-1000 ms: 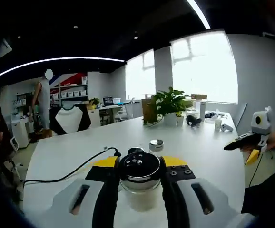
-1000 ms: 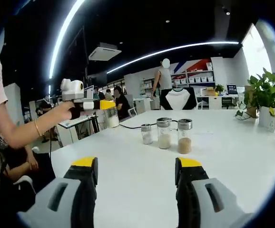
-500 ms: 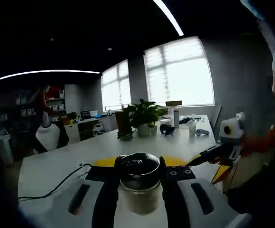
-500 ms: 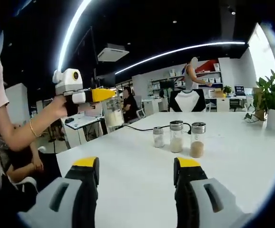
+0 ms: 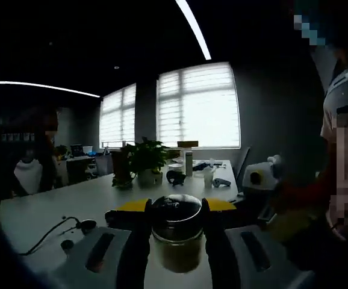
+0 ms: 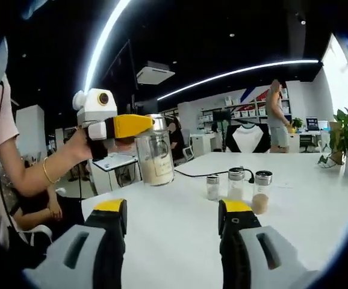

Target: Rotate the seasoning bottle until the label or dispensing opening points toward the visible target arrow and the bottle remains upright within the marked orientation range

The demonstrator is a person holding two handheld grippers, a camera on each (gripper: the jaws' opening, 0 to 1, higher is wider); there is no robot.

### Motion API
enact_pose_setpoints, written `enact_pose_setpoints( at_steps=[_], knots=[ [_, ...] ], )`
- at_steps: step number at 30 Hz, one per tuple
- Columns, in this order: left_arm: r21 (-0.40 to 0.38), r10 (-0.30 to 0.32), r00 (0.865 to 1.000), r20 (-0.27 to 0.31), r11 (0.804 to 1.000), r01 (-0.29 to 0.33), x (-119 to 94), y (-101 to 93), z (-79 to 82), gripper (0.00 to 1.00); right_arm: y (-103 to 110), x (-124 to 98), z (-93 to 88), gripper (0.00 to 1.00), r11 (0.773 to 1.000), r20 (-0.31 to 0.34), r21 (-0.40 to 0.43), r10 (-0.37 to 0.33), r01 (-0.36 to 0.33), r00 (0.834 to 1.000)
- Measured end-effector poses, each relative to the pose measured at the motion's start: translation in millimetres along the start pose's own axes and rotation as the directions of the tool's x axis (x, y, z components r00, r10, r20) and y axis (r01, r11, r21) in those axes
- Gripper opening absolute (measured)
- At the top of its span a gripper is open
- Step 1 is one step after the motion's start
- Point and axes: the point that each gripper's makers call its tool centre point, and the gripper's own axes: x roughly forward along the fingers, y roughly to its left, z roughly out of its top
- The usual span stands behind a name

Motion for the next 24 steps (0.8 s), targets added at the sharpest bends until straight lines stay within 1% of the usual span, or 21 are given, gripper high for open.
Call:
enact_pose_setpoints(
  at_steps=[1,2,3,5,7,10,15,16,17,22,24],
  knots=[
    [0.054,-0.021,0.999,-0.024,0.998,0.022,1.2,-4.7,-2.8,0.35,1.6,0.1,1.4,0.59,1.000,0.003,-0.001,0.005,-0.005,1.000],
    [0.069,-0.028,0.999,-0.030,0.997,0.030,2.0,-6.9,-3.6,0.35,3.9,0.5,3.6,0.59,1.000,0.009,-0.003,0.012,-0.012,1.000],
    [0.083,-0.050,0.998,-0.045,0.995,0.054,4.2,-12.8,-5.8,0.35,5.9,1.3,5.1,0.59,1.000,0.014,-0.003,0.020,-0.020,1.000],
    [0.065,-0.080,0.996,-0.043,0.994,0.083,7.1,-19.7,-6.7,0.35,8.1,2.4,6.2,0.58,1.000,0.018,-0.001,0.029,-0.029,0.999],
    [0.019,-0.108,0.994,-0.034,0.994,0.109,10.1,-24.7,-8.2,0.35,10.9,3.8,6.0,0.57,0.999,0.014,-0.006,0.039,-0.039,0.999],
    [0.019,-0.142,0.989,-0.045,0.990,0.143,12.8,-31.4,-11.2,0.35,14.2,5.0,4.1,0.55,0.999,0.005,-0.009,0.050,-0.050,0.999],
    [-0.002,-0.199,0.979,-0.044,0.980,0.199,16.9,-41.5,-11.5,0.35,17.9,5.3,1.6,0.53,0.998,0.000,-0.005,0.063,-0.063,0.998],
    [-0.002,-0.210,0.977,-0.046,0.978,0.210,20.1,-48.1,-11.2,0.35,18.1,5.3,1.6,0.53,0.998,0.000,-0.004,0.064,-0.064,0.998],
    [-0.003,-0.218,0.975,-0.048,0.976,0.218,20.9,-50.4,-11.3,0.35,19.1,5.4,1.3,0.51,0.998,-0.001,-0.004,0.069,-0.069,0.998],
    [-0.016,-0.242,0.969,-0.042,0.970,0.242,24.8,-58.8,-10.6,0.35,21.0,5.6,1.2,0.41,0.997,0.003,0.001,0.081,-0.081,0.997],
    [-0.012,-0.250,0.967,-0.047,0.968,0.249,25.4,-61.4,-11.2,0.35,21.6,5.2,3.5,0.40,0.996,0.014,0.004,0.086,-0.086,0.996]
  ],
)
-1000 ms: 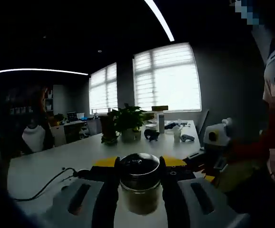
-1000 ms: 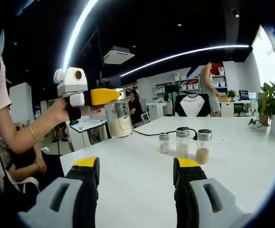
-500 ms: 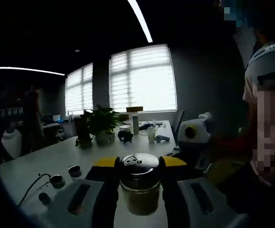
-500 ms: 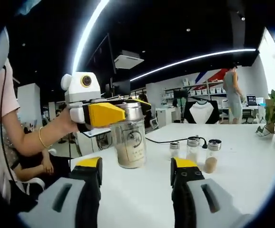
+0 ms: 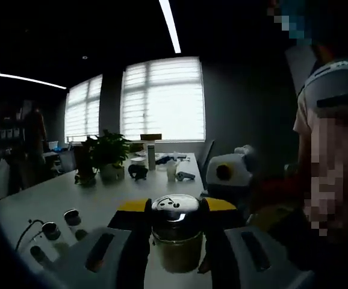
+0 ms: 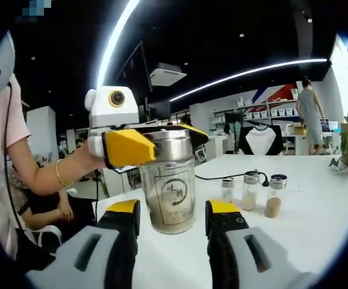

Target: Rotate the seasoning bottle until the label or dispensing opening points toward the visible target arrow and the bottle remains upright within the marked orientation range

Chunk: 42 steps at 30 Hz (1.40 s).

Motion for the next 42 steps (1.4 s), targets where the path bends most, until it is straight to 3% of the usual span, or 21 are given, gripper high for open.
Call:
enact_pose_setpoints(
  at_steps=[5,11,16,18,25,29,36,42],
  knots=[
    [-0.002,-0.007,1.000,-0.009,1.000,0.007,1.2,-3.0,-3.3,0.35,0.6,-0.3,1.3,0.32,1.000,0.004,-0.001,0.010,-0.010,1.000],
    [-0.013,-0.011,1.000,-0.002,1.000,0.011,2.7,-5.3,-1.9,0.35,3.5,0.4,0.9,0.31,1.000,0.019,0.027,0.011,-0.012,1.000],
    [0.003,-0.011,1.000,-0.019,1.000,0.011,1.8,-8.8,-0.7,0.35,4.7,2.3,1.7,0.30,1.000,0.007,-0.008,0.009,-0.009,1.000],
    [0.002,0.001,1.000,-0.026,1.000,-0.001,1.6,-6.2,-1.0,0.35,1.2,1.5,2.2,0.30,0.998,-0.002,-0.062,-0.015,0.015,1.000],
    [-0.021,0.029,1.000,-0.008,0.999,-0.029,1.2,-1.2,2.9,0.35,-0.7,1.0,6.6,0.29,0.997,0.011,-0.069,-0.033,0.034,0.999],
    [-0.020,0.095,0.995,-0.033,0.995,-0.095,4.4,5.1,-0.7,0.35,-8.8,3.1,4.4,0.29,0.991,-0.001,-0.096,-0.092,0.091,0.996],
    [-0.023,0.178,0.983,-0.035,0.984,-0.179,4.2,18.6,0.5,0.35,-17.2,7.2,7.3,0.29,0.986,0.038,-0.041,-0.159,0.160,0.987],
    [-0.092,0.314,0.949,0.028,0.946,-0.311,3.2,43.6,8.2,0.36,-26.9,13.7,13.8,0.29,0.971,0.073,-0.004,-0.238,0.239,0.968]
  ],
)
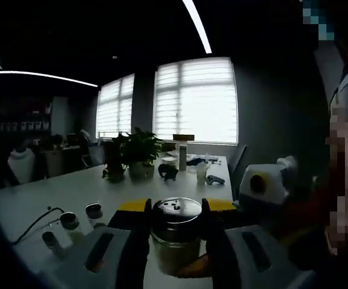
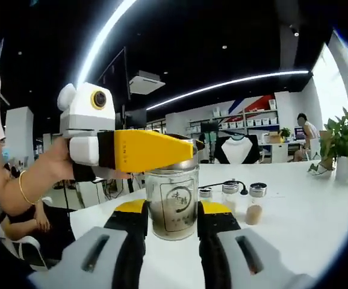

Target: Rotate the seasoning bottle until the label or dispensing opening points toward the visible target arrow and the bottle remains upright within the marked orientation range

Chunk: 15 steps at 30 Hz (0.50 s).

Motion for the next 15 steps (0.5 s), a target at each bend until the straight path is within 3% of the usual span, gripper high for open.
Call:
enact_pose_setpoints(
  at_steps=[2,3,8,12,15],
  knots=[
    [-0.009,0.014,1.000,0.009,1.000,-0.014,1.0,1.5,1.1,0.36,-1.6,0.8,0.9,0.29,1.000,0.003,-0.007,-0.016,0.016,1.000],
    [-0.066,0.058,0.998,0.030,0.996,-0.056,2.9,6.2,3.4,0.37,-5.4,2.6,1.4,0.29,0.998,0.002,-0.043,-0.056,0.056,0.998],
    [-0.104,0.156,0.986,0.061,0.983,-0.150,6.8,14.3,9.7,0.38,-9.1,7.7,4.5,0.29,0.991,0.047,-0.038,-0.127,0.129,0.991],
    [-0.040,0.241,0.969,0.060,0.970,-0.239,9.3,17.0,10.8,0.39,-11.0,11.0,5.9,0.29,0.983,0.074,-0.025,-0.180,0.182,0.981],
    [-0.060,0.285,0.956,0.075,0.958,-0.281,8.9,19.9,12.2,0.40,-12.9,13.1,6.7,0.29,0.976,0.087,-0.029,-0.214,0.218,0.973]
  ],
)
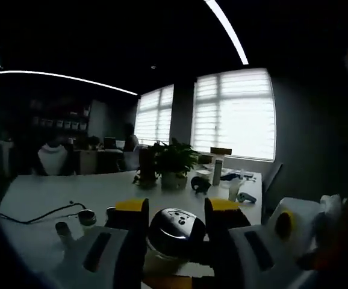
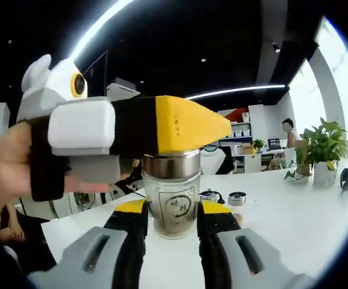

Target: Rotate the seasoning bottle until the label or dispensing opening points toward the visible target arrow and the bottle remains upright within the marked orientation range

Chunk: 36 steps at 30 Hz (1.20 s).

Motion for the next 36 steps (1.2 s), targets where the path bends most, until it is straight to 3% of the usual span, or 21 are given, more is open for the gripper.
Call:
enact_pose_setpoints(
  at_steps=[2,4,6,7,14,15,22,32,36],
  knots=[
    [-0.037,0.037,0.999,0.005,0.999,-0.037,-1.0,0.5,-0.2,0.40,-2.4,-0.1,0.4,0.29,0.999,0.004,-0.046,-0.026,0.026,1.000],
    [-0.075,0.080,0.996,0.045,0.994,-0.077,-2.3,2.5,4.1,0.39,-2.4,-1.4,1.3,0.29,0.998,0.021,-0.041,-0.045,0.045,0.999],
    [-0.048,0.101,0.994,0.043,0.994,-0.099,-2.7,2.1,2.0,0.38,-4.4,-1.5,2.1,0.29,0.998,0.026,-0.016,-0.059,0.059,0.998],
    [0.003,0.121,0.992,0.036,0.993,-0.121,-3.8,0.0,0.6,0.38,-4.7,-0.7,1.2,0.29,0.998,0.019,-0.015,-0.061,0.061,0.998],
    [0.116,0.124,0.992,0.000,0.986,-0.124,-1.1,-11.9,-6.6,0.39,-8.1,-3.0,-3.9,0.29,0.997,-0.019,-0.016,-0.071,0.071,0.997],
    [0.169,0.137,0.990,-0.019,0.977,-0.132,-1.7,-9.3,-9.7,0.39,-8.2,-3.6,-3.1,0.29,0.997,-0.019,-0.017,-0.072,0.071,0.997],
    [0.129,0.122,0.992,-0.015,0.984,-0.119,-1.9,-9.0,-9.0,0.40,-10.7,-5.7,0.1,0.29,0.996,-0.041,-0.061,-0.071,0.069,0.997],
    [0.208,0.192,0.980,-0.047,0.962,-0.178,-6.8,-6.4,-20.4,0.40,-7.6,-5.8,3.4,0.29,0.997,-0.048,-0.043,-0.068,0.066,0.997],
    [0.188,0.201,0.979,-0.043,0.964,-0.190,-8.7,-3.2,-19.6,0.39,-6.8,-5.8,2.9,0.29,0.996,-0.054,-0.061,-0.067,0.064,0.996]
  ],
)
